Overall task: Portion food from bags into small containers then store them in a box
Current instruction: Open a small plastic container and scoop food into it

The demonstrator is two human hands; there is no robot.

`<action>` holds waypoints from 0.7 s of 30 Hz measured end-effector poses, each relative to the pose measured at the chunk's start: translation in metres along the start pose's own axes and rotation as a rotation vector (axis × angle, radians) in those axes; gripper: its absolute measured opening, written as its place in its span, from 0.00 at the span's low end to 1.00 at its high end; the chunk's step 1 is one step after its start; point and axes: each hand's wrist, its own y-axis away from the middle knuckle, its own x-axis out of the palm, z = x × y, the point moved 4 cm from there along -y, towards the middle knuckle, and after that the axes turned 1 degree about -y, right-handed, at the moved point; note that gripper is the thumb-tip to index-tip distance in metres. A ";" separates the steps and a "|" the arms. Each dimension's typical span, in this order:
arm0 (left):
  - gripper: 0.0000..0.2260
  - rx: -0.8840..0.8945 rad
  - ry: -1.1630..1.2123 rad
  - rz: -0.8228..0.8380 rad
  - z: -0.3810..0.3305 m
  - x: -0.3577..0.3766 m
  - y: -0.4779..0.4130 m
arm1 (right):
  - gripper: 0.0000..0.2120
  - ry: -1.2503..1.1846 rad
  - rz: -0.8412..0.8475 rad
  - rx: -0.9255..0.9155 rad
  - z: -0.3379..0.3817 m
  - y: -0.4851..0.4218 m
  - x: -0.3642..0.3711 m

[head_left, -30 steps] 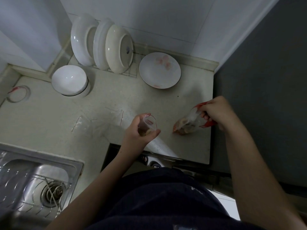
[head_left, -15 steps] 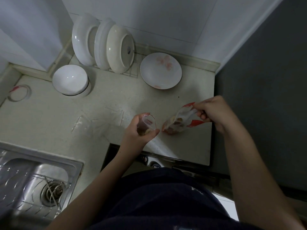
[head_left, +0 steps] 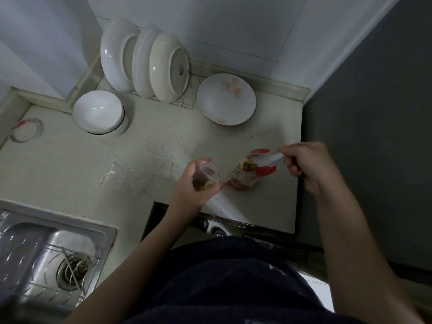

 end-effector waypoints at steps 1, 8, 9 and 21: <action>0.19 0.002 -0.007 0.002 0.000 0.000 0.000 | 0.07 -0.011 -0.008 0.007 -0.002 0.000 -0.002; 0.17 0.012 -0.015 0.003 -0.001 -0.001 0.000 | 0.07 -0.112 -0.048 0.034 -0.009 -0.004 -0.009; 0.17 0.014 -0.016 0.005 -0.002 -0.001 0.000 | 0.07 -0.118 -0.055 0.028 -0.008 -0.003 -0.010; 0.22 0.005 0.006 0.055 -0.007 0.001 0.002 | 0.09 -0.091 0.064 -0.155 0.021 0.031 0.016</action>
